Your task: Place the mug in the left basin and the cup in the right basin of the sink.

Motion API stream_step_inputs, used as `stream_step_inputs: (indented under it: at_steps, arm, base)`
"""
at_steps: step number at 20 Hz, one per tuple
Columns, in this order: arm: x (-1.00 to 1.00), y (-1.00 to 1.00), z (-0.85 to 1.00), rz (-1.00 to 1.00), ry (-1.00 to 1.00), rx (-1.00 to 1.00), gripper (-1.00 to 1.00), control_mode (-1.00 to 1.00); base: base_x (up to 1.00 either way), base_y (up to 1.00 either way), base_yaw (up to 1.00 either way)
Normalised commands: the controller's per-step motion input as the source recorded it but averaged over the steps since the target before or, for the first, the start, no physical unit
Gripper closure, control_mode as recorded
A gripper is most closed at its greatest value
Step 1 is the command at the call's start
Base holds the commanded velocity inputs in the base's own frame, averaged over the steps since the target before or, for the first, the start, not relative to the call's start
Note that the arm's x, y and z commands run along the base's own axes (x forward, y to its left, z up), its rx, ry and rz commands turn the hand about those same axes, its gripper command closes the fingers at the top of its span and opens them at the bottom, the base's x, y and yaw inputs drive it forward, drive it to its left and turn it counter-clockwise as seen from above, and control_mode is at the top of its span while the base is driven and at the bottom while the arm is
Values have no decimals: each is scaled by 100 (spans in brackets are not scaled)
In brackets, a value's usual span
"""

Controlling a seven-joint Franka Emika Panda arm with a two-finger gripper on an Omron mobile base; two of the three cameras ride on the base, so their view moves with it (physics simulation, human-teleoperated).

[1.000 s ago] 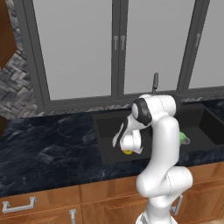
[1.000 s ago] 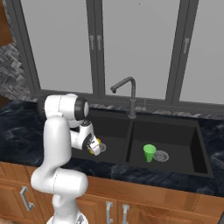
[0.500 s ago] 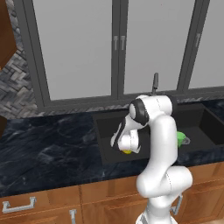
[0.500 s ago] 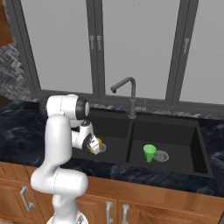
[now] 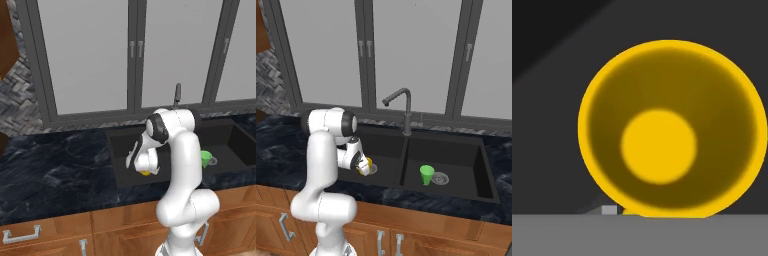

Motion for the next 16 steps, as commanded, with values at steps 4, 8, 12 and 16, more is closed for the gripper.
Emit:
stream_step_inputs:
  at_steps: [4, 8, 12, 16]
  arm:
    - [-12, -13, 0, -2, 6, 0, -100, -100]
    - [-9, -9, 14, 0, 9, 0, -100, -100]
    - [-9, -2, 25, 0, 9, 0, -100, -100]
    - [-10, 0, 31, 0, 5, 0, -100, -100]
  base:
    - [0, 0, 0]
    - [0, 0, 0]
    - [0, 0, 0]
    - [0, 0, 0]
